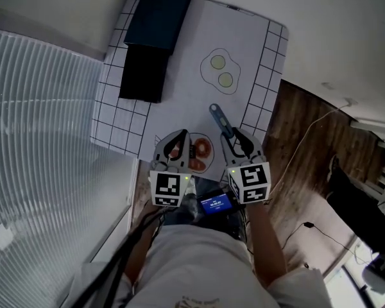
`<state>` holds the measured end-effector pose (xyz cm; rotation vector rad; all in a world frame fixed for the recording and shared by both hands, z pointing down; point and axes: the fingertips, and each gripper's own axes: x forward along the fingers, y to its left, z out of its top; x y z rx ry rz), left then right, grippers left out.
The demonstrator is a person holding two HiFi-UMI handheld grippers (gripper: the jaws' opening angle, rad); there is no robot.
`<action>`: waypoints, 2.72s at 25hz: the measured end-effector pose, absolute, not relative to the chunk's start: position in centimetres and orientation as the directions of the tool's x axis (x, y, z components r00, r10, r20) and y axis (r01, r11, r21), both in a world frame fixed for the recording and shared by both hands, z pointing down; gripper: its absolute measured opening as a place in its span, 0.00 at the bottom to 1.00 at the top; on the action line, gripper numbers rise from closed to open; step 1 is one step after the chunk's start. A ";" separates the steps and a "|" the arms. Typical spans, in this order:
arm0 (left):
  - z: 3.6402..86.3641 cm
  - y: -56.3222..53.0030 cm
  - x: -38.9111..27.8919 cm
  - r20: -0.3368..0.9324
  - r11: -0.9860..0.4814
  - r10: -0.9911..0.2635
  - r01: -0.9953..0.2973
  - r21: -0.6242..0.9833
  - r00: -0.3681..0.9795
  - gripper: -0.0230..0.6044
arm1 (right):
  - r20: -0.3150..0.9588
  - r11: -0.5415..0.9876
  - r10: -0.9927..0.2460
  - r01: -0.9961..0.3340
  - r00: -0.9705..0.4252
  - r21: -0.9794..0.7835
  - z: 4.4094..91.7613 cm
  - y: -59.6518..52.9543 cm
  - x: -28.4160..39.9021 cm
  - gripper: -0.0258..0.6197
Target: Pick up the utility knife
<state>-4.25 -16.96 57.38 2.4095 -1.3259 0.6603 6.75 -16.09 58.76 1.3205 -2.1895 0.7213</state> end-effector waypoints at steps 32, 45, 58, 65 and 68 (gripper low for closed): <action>38.8 -17.9 -3.6 0.183 -0.575 -0.802 -0.818 0.021 0.569 0.04 | 0.280 0.302 -0.910 -0.952 -0.305 -0.056 39.2 -14.8 8.2 0.24; 32.7 -17.4 -3.3 0.074 -0.594 -0.800 -0.804 0.030 0.595 0.04 | 0.147 0.241 -0.959 -0.970 -0.242 -0.026 32.9 -13.2 8.7 0.24; 30.7 -17.6 -3.2 0.052 -0.586 -0.809 -0.810 0.016 0.586 0.04 | 0.093 0.236 -0.967 -0.971 -0.237 -0.028 30.6 -12.6 9.5 0.24; 29.8 -17.8 -2.9 0.032 -0.593 -0.805 -0.805 -0.004 0.593 0.04 | 0.059 0.241 -0.969 -0.970 -0.242 -0.011 29.8 -12.8 9.7 0.24; 29.6 -17.8 -2.6 0.030 -0.600 -0.800 -0.800 -0.013 0.600 0.04 | 0.050 0.238 -0.970 -0.971 -0.238 -0.015 29.6 -12.9 10.0 0.24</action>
